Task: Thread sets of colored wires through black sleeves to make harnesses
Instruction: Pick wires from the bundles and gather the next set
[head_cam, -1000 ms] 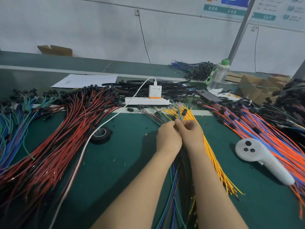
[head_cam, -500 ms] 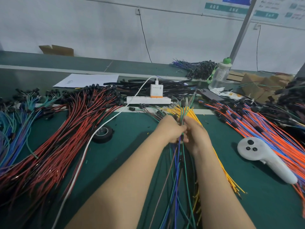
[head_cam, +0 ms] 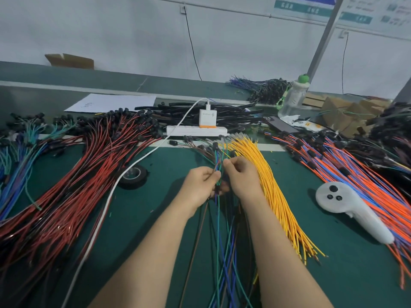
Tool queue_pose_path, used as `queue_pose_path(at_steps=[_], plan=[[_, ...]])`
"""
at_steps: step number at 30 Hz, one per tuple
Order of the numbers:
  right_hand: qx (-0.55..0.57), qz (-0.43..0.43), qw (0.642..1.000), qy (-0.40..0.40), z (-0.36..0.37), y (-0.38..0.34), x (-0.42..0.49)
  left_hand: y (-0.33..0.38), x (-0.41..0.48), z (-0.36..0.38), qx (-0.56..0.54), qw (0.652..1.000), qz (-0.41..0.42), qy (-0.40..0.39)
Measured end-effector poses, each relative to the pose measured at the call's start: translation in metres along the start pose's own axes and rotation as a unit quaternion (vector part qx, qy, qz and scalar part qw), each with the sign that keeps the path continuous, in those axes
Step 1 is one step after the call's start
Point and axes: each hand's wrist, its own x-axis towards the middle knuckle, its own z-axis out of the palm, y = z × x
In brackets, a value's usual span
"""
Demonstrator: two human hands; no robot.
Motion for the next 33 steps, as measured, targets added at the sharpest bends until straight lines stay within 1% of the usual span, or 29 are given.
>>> queue_pose_path(at_steps=[4,7,9,11,13,15,18,22,23,27,31,33], plan=[[0.003,0.006,1.000,0.017,-0.001,0.001,0.000,0.000,-0.002,0.000,-0.033,0.999,0.015,0.010],[0.017,0.011,0.999,0.046,-0.002,0.000,-0.001,-0.001,-0.003,0.002,-0.021,0.999,0.024,0.017],[0.024,-0.005,0.998,0.052,-0.003,-0.003,-0.002,-0.002,-0.003,0.003,-0.016,0.999,0.024,0.014],[0.010,-0.008,1.000,0.029,-0.003,-0.007,-0.004,-0.004,-0.002,0.003,0.003,1.000,0.029,0.005],[0.016,0.013,1.000,-0.008,-0.004,-0.009,-0.006,-0.005,-0.002,0.002,0.030,0.999,0.038,-0.005],[0.041,0.033,0.998,-0.017,-0.006,-0.010,-0.006,-0.005,-0.002,0.001,0.016,0.999,0.037,-0.002],[0.065,0.037,0.997,0.005,-0.010,-0.012,-0.007,-0.004,-0.001,-0.001,-0.031,0.999,0.024,0.004],[0.094,0.050,0.993,-0.058,-0.008,-0.014,-0.011,-0.008,0.000,-0.001,-0.002,0.999,0.029,-0.024],[0.086,0.048,0.993,-0.059,-0.007,-0.014,-0.010,-0.008,0.000,-0.001,-0.001,0.999,0.030,-0.024],[0.028,0.015,0.999,0.027,-0.009,-0.013,-0.006,-0.009,0.004,-0.002,-0.038,0.999,0.026,0.003],[0.030,0.025,0.999,0.023,-0.002,-0.011,-0.008,-0.011,0.005,-0.003,0.008,0.999,0.034,0.004],[0.014,0.017,0.999,0.034,-0.001,-0.012,-0.007,-0.011,0.004,-0.002,0.015,0.999,0.038,0.010]])
